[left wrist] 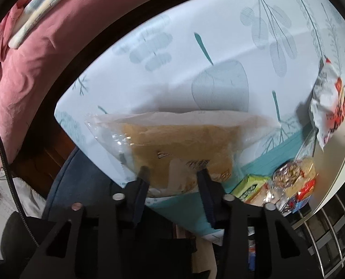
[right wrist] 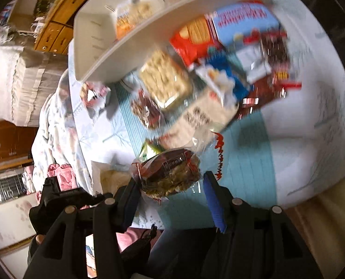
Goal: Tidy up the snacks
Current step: 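Lift the bread bag with the left gripper while the right gripper lifts the brown snack packet, then drop the brown packet into the tray with the right gripper while the left lowers the bread bag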
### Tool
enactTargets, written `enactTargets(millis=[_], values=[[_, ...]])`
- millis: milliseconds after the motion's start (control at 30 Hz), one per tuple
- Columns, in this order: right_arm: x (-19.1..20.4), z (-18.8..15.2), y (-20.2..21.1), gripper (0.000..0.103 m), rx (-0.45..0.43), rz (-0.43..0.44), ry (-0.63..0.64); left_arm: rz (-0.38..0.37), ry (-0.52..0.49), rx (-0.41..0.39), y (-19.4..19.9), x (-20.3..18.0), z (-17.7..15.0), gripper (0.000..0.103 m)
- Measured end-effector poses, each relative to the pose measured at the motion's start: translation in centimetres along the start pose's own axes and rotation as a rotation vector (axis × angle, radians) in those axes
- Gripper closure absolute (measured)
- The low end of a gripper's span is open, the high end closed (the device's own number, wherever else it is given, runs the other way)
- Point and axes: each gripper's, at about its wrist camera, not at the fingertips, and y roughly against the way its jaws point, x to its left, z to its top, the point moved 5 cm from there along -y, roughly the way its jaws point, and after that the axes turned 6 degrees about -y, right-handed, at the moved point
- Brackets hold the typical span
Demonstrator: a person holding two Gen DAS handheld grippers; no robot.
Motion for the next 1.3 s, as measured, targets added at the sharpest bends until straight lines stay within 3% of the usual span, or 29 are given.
enactTargets(millis=[67, 133, 200, 533, 800, 1133, 1233, 1300], values=[[-0.1, 1.0, 0.7, 0.050, -0.013, -0.001, 0.027, -0.004, 0.000, 0.009, 0.2, -0.7, -0.8, 0.069], [-0.2, 2.1, 1.3, 0.050, -0.028, -0.002, 0.055, 0.019, -0.002, 0.004, 0.6, -1.1, -1.5, 0.093], [-0.4, 2.8, 2.1, 0.050, -0.045, -0.002, 0.082, -0.001, -0.001, 0.004, 0.9, -1.8, -2.0, 0.094], [-1.4, 7.3, 5.2, 0.050, -0.117, 0.056, 0.164, -0.051, -0.047, -0.070, 3.3, -6.8, -5.5, 0.094], [-1.2, 11.0, 7.8, 0.049, -0.252, 0.149, 0.182, -0.051, -0.041, -0.004, 1.4, -7.5, -8.4, 0.094], [-0.7, 14.8, 8.0, 0.049, -0.382, 0.152, 0.224, -0.097, -0.037, 0.067, -0.2, -6.8, -11.5, 0.091], [-0.7, 15.4, 8.0, 0.046, -0.403, 0.180, 0.212, -0.117, -0.040, 0.056, -0.2, -6.6, -11.9, 0.089], [-0.5, 15.5, 8.1, 0.034, -0.394, 0.186, 0.219, -0.127, -0.042, 0.045, 0.0, -6.5, -12.0, 0.089]])
